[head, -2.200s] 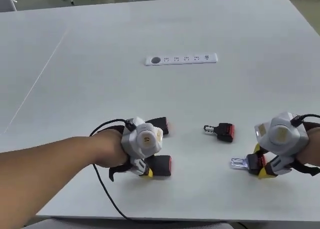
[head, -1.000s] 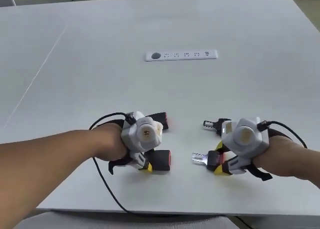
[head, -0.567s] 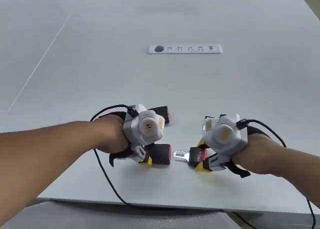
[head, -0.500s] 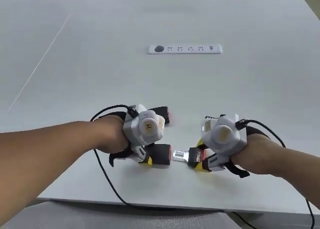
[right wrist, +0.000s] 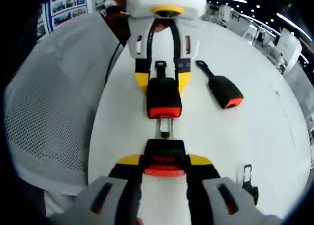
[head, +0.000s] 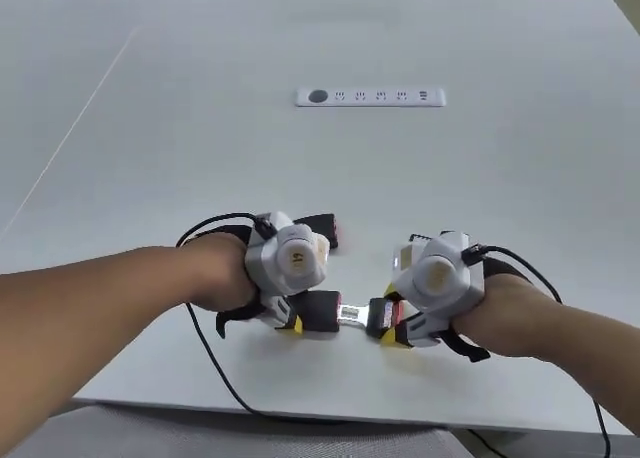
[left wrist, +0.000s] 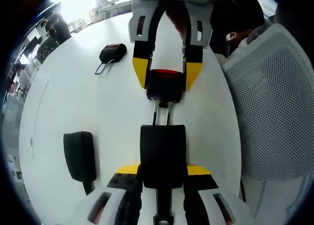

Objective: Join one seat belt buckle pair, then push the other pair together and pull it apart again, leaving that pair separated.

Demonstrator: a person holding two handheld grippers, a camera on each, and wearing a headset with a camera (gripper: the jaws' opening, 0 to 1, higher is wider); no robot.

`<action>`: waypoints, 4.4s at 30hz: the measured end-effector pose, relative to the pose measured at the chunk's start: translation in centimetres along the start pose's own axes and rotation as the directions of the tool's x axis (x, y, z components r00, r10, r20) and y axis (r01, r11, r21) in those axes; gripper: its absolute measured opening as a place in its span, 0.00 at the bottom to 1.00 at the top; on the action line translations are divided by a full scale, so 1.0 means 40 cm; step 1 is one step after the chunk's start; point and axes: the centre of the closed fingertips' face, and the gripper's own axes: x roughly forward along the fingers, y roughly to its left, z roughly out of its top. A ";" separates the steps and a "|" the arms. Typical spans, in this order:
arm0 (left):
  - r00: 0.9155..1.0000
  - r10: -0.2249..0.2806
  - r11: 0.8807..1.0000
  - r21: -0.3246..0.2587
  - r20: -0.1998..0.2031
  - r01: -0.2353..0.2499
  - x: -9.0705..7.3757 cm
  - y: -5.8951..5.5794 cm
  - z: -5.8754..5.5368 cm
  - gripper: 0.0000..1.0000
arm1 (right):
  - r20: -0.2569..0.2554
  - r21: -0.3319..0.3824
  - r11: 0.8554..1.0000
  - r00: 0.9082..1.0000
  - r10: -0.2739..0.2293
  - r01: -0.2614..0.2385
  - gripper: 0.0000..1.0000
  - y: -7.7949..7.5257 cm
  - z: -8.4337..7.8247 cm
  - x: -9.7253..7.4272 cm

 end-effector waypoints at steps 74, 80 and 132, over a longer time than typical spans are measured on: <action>0.999 -0.011 1.000 0.012 0.030 0.011 -0.003 0.007 -0.005 0.33 | 0.048 -0.012 0.999 0.998 0.044 -0.044 0.34 -0.008 0.065 0.042; 0.999 -0.021 0.999 0.032 0.049 0.019 -0.004 0.007 -0.003 0.33 | 0.039 0.000 0.998 0.998 0.055 -0.055 0.34 -0.009 0.068 0.047; 0.971 0.220 0.958 -0.207 0.096 -0.197 -0.094 0.320 0.005 0.40 | 0.024 0.180 0.964 0.979 -0.201 0.193 0.36 -0.303 -0.114 -0.170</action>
